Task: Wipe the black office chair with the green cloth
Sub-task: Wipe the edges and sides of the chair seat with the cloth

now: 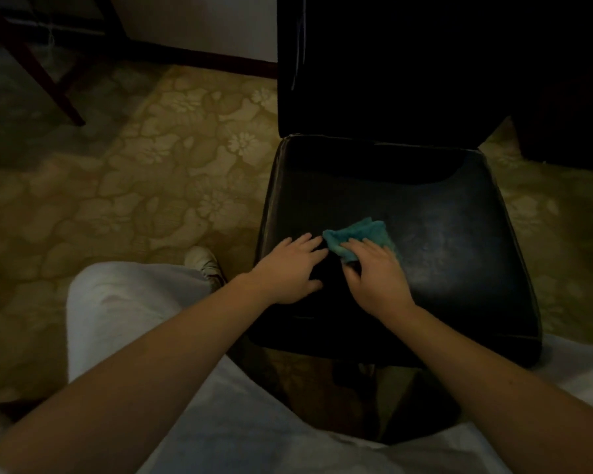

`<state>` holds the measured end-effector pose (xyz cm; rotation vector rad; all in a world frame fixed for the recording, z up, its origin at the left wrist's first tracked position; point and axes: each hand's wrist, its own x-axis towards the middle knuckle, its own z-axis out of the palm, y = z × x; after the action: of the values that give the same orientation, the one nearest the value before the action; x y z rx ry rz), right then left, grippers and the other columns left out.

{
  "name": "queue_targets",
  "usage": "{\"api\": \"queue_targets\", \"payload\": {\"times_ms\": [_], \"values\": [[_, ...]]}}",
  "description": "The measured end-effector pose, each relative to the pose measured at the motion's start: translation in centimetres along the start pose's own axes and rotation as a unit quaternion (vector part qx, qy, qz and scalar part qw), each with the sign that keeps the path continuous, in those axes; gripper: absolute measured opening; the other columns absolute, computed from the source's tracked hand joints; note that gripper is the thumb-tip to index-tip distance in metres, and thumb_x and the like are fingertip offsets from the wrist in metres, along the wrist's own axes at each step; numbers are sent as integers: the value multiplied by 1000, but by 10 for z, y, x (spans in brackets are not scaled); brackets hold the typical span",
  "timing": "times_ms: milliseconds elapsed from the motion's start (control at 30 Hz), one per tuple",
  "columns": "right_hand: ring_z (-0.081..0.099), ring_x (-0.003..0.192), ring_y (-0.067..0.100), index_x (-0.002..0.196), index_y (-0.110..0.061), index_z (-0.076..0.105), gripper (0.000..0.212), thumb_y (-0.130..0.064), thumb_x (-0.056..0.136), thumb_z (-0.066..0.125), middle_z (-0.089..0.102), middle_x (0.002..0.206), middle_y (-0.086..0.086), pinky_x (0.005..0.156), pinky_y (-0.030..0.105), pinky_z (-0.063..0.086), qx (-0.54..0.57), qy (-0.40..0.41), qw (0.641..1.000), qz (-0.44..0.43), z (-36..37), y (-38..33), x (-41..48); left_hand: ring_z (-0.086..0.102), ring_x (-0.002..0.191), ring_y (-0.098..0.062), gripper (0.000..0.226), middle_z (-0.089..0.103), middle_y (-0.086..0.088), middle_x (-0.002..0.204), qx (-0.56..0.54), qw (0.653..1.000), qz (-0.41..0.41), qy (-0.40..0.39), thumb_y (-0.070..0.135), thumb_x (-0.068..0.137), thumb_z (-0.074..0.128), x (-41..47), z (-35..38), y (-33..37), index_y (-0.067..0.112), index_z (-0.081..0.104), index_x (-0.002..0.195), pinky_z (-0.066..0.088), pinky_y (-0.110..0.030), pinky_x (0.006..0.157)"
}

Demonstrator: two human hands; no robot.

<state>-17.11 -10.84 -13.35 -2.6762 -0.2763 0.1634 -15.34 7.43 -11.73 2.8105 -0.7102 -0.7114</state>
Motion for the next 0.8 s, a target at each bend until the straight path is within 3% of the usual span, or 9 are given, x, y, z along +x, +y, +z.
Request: {"api": "queue_targets", "payload": {"times_ms": [133,267,367,433,533,600,667,733,800], "values": [[45,130,19,134,-19,54,41,-25,94,54,56,136,0,115,43,28,38,-2,999,-30,5,-23,-10,34,144,-16,45,45,3,153,-57,995,8,82,22,100,49,-30,4,-15,21,48,145,27,-34,115],[43,132,17,136,-21,52,42,-28,95,53,54,138,-2,115,44,27,59,-26,996,-63,16,-48,-24,62,110,-8,36,68,7,124,-120,985,-38,121,11,95,49,-61,0,-27,23,70,121,45,-21,96],[37,137,17,139,-21,49,46,-30,95,52,50,143,-1,117,46,23,51,-37,994,-84,28,-67,-35,57,65,12,37,68,13,91,-233,948,-129,172,5,96,46,-71,-7,-43,27,76,93,37,-3,55],[27,143,17,144,-24,42,50,-34,96,49,41,151,-3,119,47,15,13,-58,994,-93,35,-76,-43,55,59,12,41,69,11,87,-253,942,-133,173,5,95,45,-73,-9,-50,32,73,82,35,-5,48],[7,149,19,151,-29,26,58,-40,97,44,22,160,-3,120,51,2,-67,-82,989,-101,47,-80,-53,54,50,6,34,66,13,78,-274,940,-132,155,10,98,46,-80,-10,-53,29,73,90,33,-8,42],[3,149,23,153,-29,21,62,-43,96,43,16,161,0,119,56,-1,-113,-87,983,-112,53,-78,-60,54,54,-1,26,64,10,77,-303,924,-158,171,16,100,48,-85,-5,-55,26,72,98,36,-11,45],[12,148,28,152,-27,25,65,-46,93,45,21,160,4,116,62,5,-159,-91,976,-121,58,-76,-64,57,74,-5,20,64,6,92,-360,894,-219,154,17,100,51,-92,9,-58,24,66,111,43,-17,61],[29,141,33,148,-24,35,68,-50,87,51,36,153,9,111,66,19,-198,-99,968,-120,59,-76,-65,58,98,-13,40,63,-3,120,-418,867,-260,71,14,96,59,-99,29,-62,19,55,135,48,-25,81],[41,132,35,144,-23,42,70,-52,82,58,45,145,12,104,65,30,-226,-95,962,-119,60,-76,-62,56,114,-15,71,55,-2,138,-430,868,-242,-41,14,87,72,-106,45,-58,20,38,149,48,-30,95]]}}
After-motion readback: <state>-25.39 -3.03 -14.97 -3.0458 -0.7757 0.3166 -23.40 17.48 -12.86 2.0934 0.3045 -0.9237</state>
